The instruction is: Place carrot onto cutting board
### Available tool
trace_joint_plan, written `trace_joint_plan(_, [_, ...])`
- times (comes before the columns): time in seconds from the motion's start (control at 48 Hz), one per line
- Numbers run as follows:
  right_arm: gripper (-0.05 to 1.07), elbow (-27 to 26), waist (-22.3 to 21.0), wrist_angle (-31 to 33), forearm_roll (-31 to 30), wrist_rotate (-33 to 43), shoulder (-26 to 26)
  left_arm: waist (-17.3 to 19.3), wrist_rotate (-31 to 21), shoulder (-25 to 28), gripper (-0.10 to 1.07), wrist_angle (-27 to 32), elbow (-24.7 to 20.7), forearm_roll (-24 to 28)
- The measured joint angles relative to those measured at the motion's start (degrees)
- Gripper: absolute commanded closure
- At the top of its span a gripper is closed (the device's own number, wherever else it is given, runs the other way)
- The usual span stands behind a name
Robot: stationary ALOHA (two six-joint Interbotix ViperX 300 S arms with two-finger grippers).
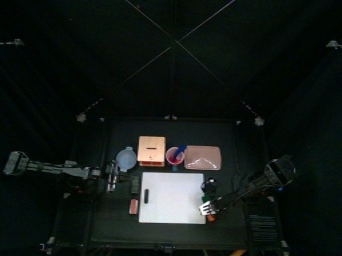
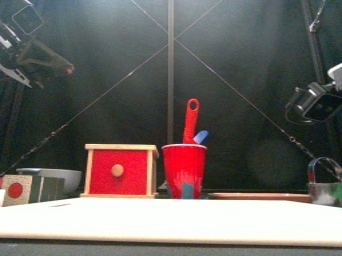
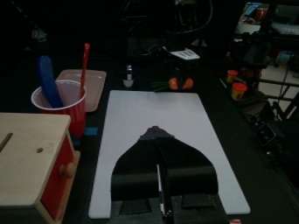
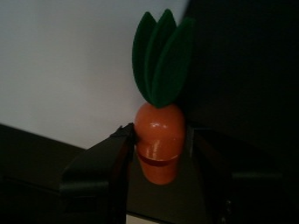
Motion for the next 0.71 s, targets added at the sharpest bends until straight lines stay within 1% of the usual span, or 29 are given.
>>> trace_joint_plan(0.188, [0.45,-5.71,-3.34,-1.32,-9.14,-0.26,1.05,0.0,0.0,-0.09,0.99,-0.44,0.79,-1.67])
trace_joint_plan(0.354, [0.44,-8.09,-8.7,-3.08,-13.27,-0.35,3.52,0.09,0.0,0.0,0.99,-0.44,0.79,-2.81])
trace_joint_plan(0.438, [0.42,-8.88,-11.34,-4.13,-14.15,-0.35,4.75,0.09,-0.09,-0.09,0.99,-0.44,1.14,-3.78])
trace_joint_plan(0.562, [0.39,-10.28,-14.68,-7.29,-13.36,-0.44,7.38,0.09,0.0,0.0,0.99,-0.44,1.49,-5.27])
trace_joint_plan(0.708, [0.37,-12.57,-16.35,-10.55,-11.43,-0.88,10.63,0.09,0.0,-0.09,0.99,-0.44,1.49,-5.54])
